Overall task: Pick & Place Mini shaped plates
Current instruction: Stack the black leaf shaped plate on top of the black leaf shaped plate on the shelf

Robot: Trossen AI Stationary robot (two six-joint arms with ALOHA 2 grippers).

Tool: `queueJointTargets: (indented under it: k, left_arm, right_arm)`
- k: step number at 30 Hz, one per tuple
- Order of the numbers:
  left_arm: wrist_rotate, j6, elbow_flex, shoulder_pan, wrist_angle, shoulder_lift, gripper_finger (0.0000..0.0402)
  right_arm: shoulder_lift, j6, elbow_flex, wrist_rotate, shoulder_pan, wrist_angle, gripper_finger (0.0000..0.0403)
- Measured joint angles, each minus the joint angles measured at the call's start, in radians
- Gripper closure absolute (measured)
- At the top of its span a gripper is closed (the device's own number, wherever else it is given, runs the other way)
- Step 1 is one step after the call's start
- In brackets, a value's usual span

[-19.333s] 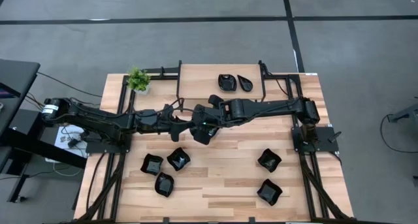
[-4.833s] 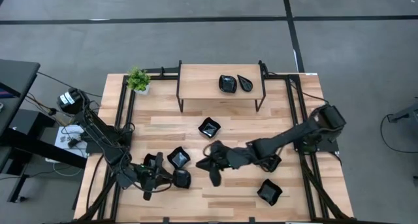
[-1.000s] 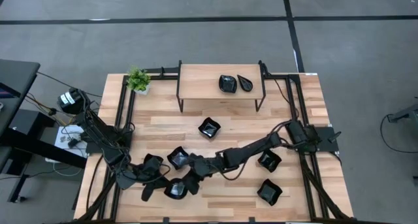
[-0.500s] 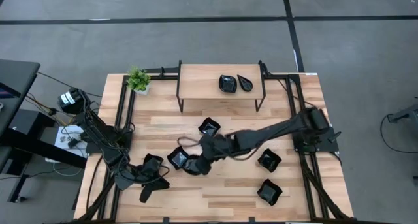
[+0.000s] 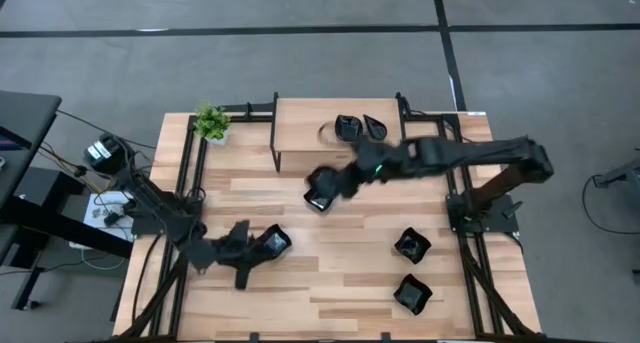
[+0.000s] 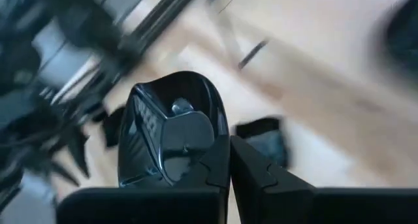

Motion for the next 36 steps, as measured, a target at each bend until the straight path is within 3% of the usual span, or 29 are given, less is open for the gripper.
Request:
queueJointTargets:
  k: [9,16,21,28,36]
  left_arm:
    - [-0.004,0.311,0.000,0.273,0.007,-0.190,0.0337]
    - [-0.004,0.434,0.000,0.419,0.004,-0.295,0.0337]
    - [0.004,0.433,0.000,0.438,0.000,-0.311,0.0337]
    - [0.174,0.433,0.000,0.436,-0.011,-0.309,0.0337]
    - [0.241,0.433,0.000,0.400,-0.012,-0.309,0.0337]
  right_arm:
    - [-0.155,0.023,0.001,0.237,-0.197,-0.104,0.0399]
    - [-0.100,0.055,0.001,0.238,-0.346,-0.099,0.0399]
    - [-0.009,0.117,0.001,0.238,-0.365,-0.089,0.0399]
    - [0.101,0.255,0.000,0.270,-0.347,-0.088,0.0399]
    - [0.151,0.387,0.000,0.320,-0.320,-0.104,0.0399]
